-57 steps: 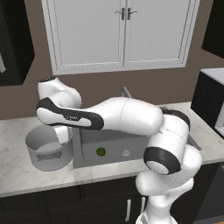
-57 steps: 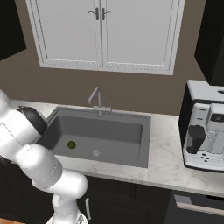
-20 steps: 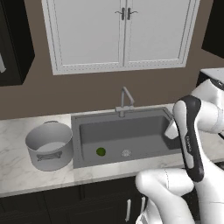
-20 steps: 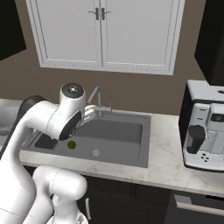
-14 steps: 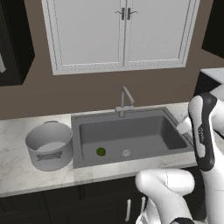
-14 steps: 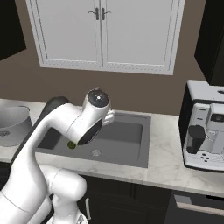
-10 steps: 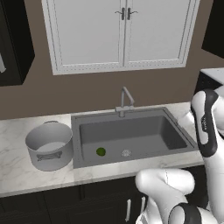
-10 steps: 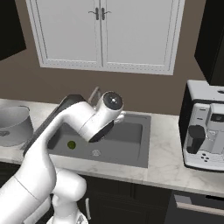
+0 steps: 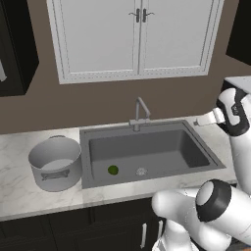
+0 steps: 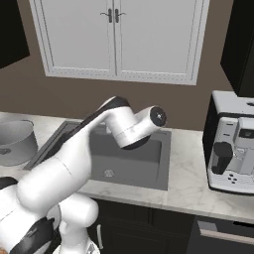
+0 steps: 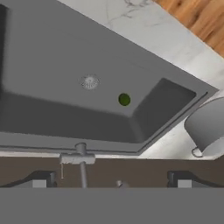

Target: Dump the lime from the pot into the sink. Then turn on the water and wash the lime. Then turn off the water and put the lime back in the pot.

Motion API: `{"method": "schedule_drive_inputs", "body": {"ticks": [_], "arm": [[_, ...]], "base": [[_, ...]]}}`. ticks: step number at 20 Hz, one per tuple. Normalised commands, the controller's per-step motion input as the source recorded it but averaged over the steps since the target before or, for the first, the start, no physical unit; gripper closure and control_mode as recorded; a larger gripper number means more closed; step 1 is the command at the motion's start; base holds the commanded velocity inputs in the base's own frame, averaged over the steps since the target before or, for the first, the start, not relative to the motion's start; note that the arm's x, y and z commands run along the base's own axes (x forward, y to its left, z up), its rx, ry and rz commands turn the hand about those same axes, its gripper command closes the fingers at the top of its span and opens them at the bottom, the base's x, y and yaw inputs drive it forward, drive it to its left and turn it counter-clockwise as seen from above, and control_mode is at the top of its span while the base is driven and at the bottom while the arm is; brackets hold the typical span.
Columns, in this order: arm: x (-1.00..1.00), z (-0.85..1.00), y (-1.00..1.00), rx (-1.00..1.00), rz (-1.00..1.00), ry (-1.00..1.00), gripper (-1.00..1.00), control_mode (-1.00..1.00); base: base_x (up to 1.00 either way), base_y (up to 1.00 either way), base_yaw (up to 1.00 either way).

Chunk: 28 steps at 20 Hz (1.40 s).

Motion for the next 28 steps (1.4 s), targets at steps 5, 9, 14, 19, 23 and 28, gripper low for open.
{"method": "schedule_drive_inputs", "body": {"ticks": [5,9,14,19,23,28], "arm": [[0.54,0.00,0.00,0.27,-0.01,0.00,-1.00,-1.00],[0.49,0.00,0.00,0.22,0.00,0.00,-1.00,-1.00],[0.30,0.00,0.12,0.12,0.00,0.00,-1.00,-1.00],[0.30,-0.05,0.19,0.01,0.00,-0.02,-1.00,-1.00],[0.33,-0.17,0.20,0.00,0.00,-0.03,-1.00,-1.00],[0.37,-0.27,0.17,0.00,0.00,-0.01,-1.00,-1.00]], "base": [[0.00,0.00,0.00],[0.00,0.00,0.00],[0.00,0.00,0.00],[0.00,0.00,0.00],[0.00,0.00,0.00],[0.00,0.00,0.00]]}}
